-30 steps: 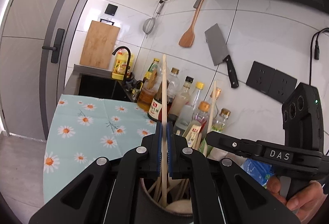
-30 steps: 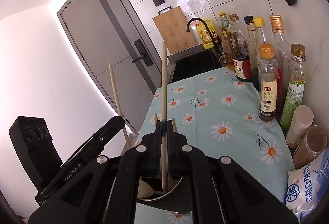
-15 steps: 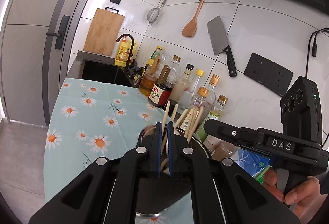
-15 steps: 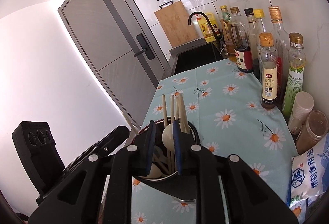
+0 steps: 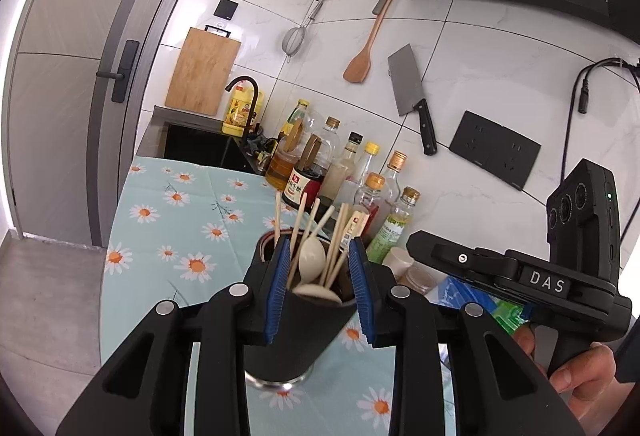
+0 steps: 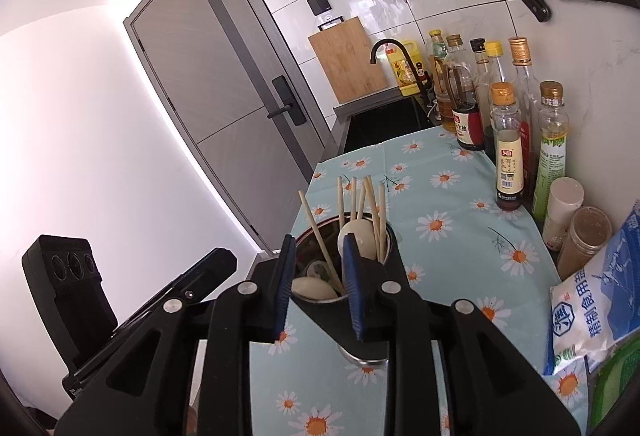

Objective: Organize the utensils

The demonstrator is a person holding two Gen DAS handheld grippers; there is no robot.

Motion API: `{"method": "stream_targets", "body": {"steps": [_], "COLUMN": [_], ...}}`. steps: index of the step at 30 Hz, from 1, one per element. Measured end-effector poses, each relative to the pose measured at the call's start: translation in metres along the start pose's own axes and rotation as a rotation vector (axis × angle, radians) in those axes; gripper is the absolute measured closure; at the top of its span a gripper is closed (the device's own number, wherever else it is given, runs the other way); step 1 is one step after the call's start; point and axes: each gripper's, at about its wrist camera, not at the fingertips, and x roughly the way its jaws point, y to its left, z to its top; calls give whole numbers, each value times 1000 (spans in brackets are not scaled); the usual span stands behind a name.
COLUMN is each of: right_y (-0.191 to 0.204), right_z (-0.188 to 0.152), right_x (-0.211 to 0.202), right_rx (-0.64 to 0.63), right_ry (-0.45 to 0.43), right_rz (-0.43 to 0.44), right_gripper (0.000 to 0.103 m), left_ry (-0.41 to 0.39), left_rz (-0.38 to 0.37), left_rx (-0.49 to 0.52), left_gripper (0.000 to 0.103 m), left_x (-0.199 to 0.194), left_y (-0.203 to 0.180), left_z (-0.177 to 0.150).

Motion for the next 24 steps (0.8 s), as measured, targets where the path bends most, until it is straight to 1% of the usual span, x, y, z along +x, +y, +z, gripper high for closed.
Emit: {"method": "stream_targets", "body": {"steps": [1, 2, 3, 4, 5, 6, 7, 9, 10, 11, 12, 13, 14, 16, 18, 22, 24], "right_y": [1, 1, 1, 1, -1, -2, -4, -9, -12, -15, -17, -18, -19, -21, -23, -23, -25], "right_z": [-2, -5, -6, -8, -10, -11, -12, -15, -16, -18, -19, -20, -21, -22, -23, -32, -39], "right_x": [-4, -10, -14, -19, -25, -29, -33, -41, -46, -53, -60, -66, -71, -85, -98, -120, -130], "right_rx": [-8, -16, -20, -25, -28, -28, -25, -20, -25, -36, -50, -63, -77, -106, -130, -189, -200], "right_ry": [-3, -7, -11, -16, -22, -22, -16, -5, -7, -16, -25, -34, -42, -43, -40, -33, -23], "right_rz": [-6, -18, -26, -36, -41, -42, -40, -26, -20, -13, -8, -4, -1, 2, 9, 9, 20], "right_gripper": [67, 64, 57, 50, 49, 46, 38, 32, 26, 21, 11, 5, 5, 5, 5, 5, 5], "left_ry": [2, 6, 8, 5, 2, 2, 4, 4, -2, -12, -20, -29, -36, -37, -16, 4, 15], "left_rz": [2, 5, 16, 23, 33, 64, 85, 111, 123, 140, 153, 178, 191, 234, 280, 301, 312], "left_rx": [-1, 0, 1, 1, 2, 11, 17, 13, 13, 18, 24, 38, 48, 73, 98, 106, 97], "left_gripper": [73, 65, 58, 46, 44, 44, 43, 31, 24, 20, 17, 10, 7, 7, 7, 7, 7], "left_x": [-5, -9, -14, -18, -23, -28, -31, -40, -45, -51, -55, -62, -66, -75, -81, -96, -103], "left_y": [-2, -4, -6, -7, -9, -13, -16, -21, -24, -28, -30, -37, -42, -54, -68, -87, -95], "left_z": [-1, -2, -3, -4, -5, -7, -8, -10, -12, -14, -15, -18, -20, -23, -27, -38, -46]}}
